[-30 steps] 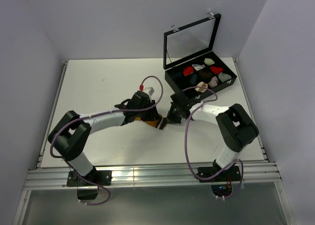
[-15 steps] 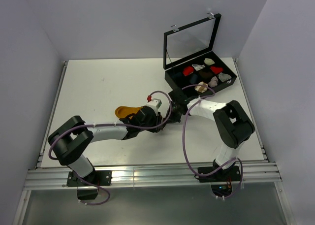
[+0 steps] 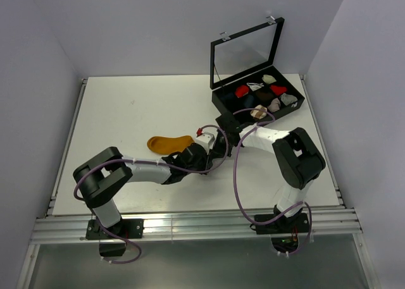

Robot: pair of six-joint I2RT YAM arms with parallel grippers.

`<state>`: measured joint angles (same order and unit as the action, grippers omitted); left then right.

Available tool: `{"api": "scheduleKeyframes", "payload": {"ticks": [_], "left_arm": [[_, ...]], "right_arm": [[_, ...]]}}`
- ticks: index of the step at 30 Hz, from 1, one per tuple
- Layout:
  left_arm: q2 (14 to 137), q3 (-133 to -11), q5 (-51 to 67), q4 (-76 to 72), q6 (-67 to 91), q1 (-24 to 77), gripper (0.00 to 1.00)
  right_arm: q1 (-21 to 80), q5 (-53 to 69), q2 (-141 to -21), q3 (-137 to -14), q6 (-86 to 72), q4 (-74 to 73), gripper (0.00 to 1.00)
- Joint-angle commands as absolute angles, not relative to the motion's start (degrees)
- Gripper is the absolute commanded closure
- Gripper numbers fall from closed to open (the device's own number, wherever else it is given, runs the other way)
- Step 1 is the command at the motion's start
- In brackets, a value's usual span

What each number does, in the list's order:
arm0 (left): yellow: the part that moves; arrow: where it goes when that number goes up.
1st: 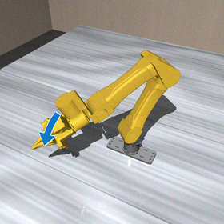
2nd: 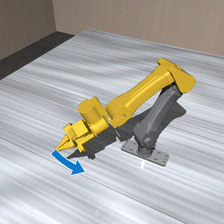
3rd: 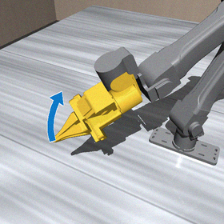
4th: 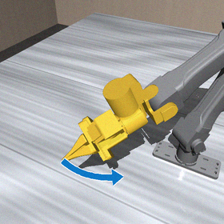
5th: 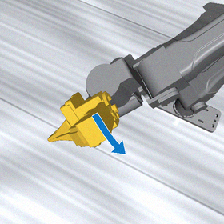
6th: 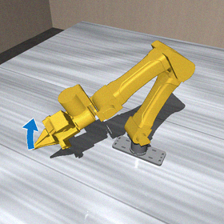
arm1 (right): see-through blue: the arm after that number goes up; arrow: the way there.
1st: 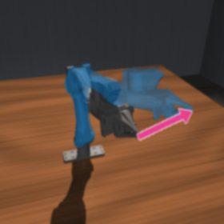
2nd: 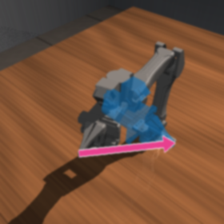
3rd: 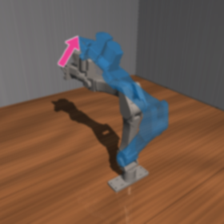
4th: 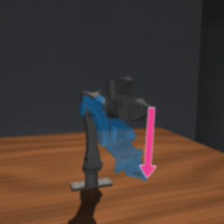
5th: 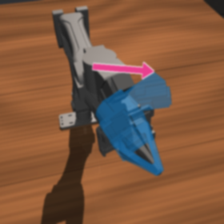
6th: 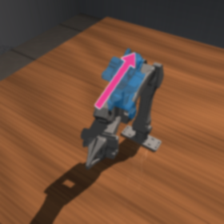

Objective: Roll the socks
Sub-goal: Roll the sock at the center of the board.

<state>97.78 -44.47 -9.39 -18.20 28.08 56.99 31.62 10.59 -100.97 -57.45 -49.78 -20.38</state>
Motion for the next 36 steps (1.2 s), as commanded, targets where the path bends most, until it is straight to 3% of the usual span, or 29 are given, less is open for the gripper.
{"api": "scheduleKeyframes", "payload": {"ticks": [1, 12, 15, 17, 21, 24, 28, 36], "left_arm": [[98.17, -45.8, -13.0, -20.57, 26.2, 57.39, 0.7], [105.11, -46.84, -16.7, -17.06, 26.45, 58.18, 0.69], [106.08, -47.37, -17.23, -13.46, 27.77, 58.36, 0.69], [105.74, -46.67, -16.88, -12.4, 28.56, 58.45, 0.7], [106.0, -46.76, -18.27, -8.79, 29.97, 58.62, 0.71], [106.52, -46.58, -19.24, -6.87, 31.11, 58.71, 0.75], [106.18, -46.32, -19.86, -5.63, 32.52, 58.71, 0.97], [103.1, -45.44, -16.0, -5.1, 33.75, 58.45, 0.99]], "right_arm": [[31.82, 9.67, -103.09, -57.31, -48.69, -23.29, 1.0], [31.82, 11.25, -102.83, -56.25, -48.69, -21.97, 1.0], [31.82, 12.3, -101.78, -55.11, -48.95, -19.78, 0.94], [31.73, 13.35, -100.9, -53.79, -49.13, -17.59, 0.83], [31.2, 15.46, -98.27, -50.9, -50.36, -13.54, 0.72], [30.59, 17.22, -95.55, -49.05, -51.15, -9.42, 0.62], [30.5, 16.96, -92.12, -47.21, -49.48, -5.72, 0.49], [28.04, 15.3, -82.98, -40.26, -51.68, -0.18, 0.49]]}}
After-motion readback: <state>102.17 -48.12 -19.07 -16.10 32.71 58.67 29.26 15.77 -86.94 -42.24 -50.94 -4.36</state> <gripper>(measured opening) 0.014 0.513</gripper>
